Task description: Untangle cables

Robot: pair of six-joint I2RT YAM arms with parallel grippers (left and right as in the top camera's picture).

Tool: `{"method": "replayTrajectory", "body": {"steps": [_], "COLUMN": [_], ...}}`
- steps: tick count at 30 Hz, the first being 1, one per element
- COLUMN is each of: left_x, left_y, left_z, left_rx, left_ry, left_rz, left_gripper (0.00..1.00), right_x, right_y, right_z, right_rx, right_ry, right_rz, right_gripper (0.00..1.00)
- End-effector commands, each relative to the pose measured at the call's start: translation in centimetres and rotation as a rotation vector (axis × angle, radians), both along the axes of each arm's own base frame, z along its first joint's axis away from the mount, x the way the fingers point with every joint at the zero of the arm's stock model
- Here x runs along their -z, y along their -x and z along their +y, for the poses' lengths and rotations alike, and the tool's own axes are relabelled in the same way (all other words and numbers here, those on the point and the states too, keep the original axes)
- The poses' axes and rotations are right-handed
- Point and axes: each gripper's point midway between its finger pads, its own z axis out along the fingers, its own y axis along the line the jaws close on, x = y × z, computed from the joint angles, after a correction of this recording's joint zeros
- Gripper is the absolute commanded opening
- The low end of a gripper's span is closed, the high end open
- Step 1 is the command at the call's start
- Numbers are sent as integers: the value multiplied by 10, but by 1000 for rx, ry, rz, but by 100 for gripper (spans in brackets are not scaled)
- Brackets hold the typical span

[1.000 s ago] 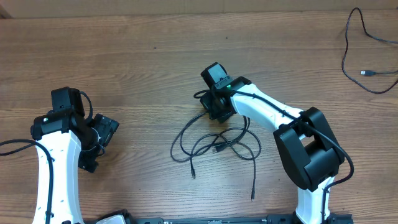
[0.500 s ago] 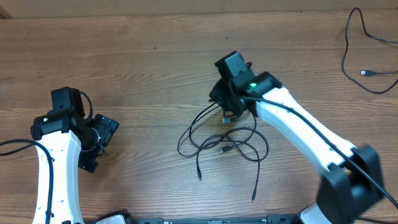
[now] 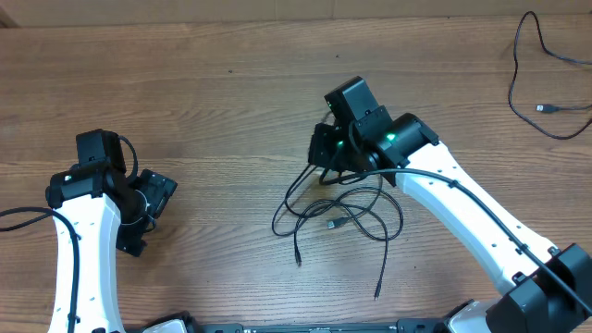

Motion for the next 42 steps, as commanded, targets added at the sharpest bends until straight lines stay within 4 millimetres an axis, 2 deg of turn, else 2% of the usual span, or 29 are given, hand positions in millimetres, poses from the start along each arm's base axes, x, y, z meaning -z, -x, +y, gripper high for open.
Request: {"method": "replayTrajectory", "body": {"steps": [1,6,11,14,16,17,21,28,32,38,42], "left_x": [-2,-2,-2,-2,-2,-2,-2,-2,-2,-2,-2], "left_y": [0,0,0,0,0,0,0,0,0,0,0], "left_z": [2,2,2,2,2,2,2,2,2,2,2], "left_rx": [-11,-11,-11,-11,-11,-10,-10,-11,-11,-11,-11], "left_ry": [-16,-16,-16,-16,-16,-16,-16,-16,-16,-16,-16], "left_rz": [-8,-8,-8,-8,-8,-8,-8,-8,-8,-8,-8], "left_gripper": [99,99,100,100,99,100,99,99,100,99,100], "right_x": [-42,-96,-148,-185,-213,-233,-267,-285,-288,-306,-325], "right_y": [11,7,15,28,44,54,74,87,87,89,95], "right_z": [26,32,28,29,32,31,19,9,9,8,4], "right_rx": [-211,-272,-281,-349,-437,-480,-511,-512,-512,-511,-507], "right_ry": [-134,-191,-254,-327,-388,-426,-446,-459,-464,-490,-517], "right_rz": [-114,-271,-397,-515,-611,-681,-821,-877,-890,-965,-1039], "right_gripper": [4,4,4,4,4,4,4,4,4,4,4]}}
